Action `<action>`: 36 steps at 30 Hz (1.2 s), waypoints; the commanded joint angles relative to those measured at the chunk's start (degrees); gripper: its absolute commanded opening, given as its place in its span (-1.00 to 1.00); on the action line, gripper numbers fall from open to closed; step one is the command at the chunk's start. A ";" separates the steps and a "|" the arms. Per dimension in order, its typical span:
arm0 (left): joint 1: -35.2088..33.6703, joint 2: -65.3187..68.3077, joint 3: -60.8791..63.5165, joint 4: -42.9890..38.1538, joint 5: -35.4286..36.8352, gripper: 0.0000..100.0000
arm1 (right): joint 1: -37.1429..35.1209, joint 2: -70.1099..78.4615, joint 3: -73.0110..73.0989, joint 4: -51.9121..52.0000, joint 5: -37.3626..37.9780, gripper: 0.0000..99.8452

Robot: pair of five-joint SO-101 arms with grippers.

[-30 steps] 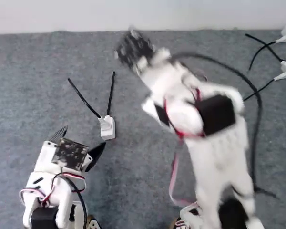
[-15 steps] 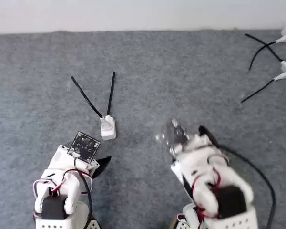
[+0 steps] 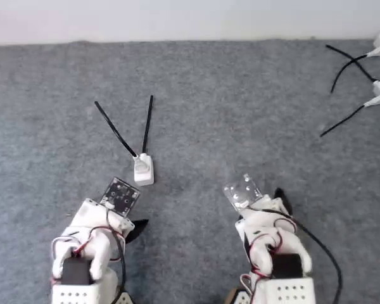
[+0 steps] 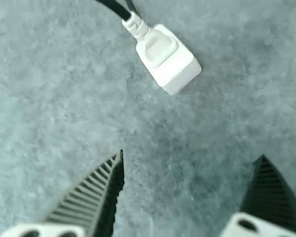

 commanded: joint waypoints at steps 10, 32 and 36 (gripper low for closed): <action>-0.09 -0.62 -0.48 6.33 -1.32 -0.24 | -0.66 -4.09 0.97 14.64 0.62 -0.41; 0.00 -0.53 -0.48 6.24 -1.32 -0.24 | -0.84 -4.18 0.97 14.81 0.62 -0.41; 0.00 -0.53 -0.48 6.24 -1.32 -0.24 | -0.84 -4.18 0.97 14.81 0.62 -0.41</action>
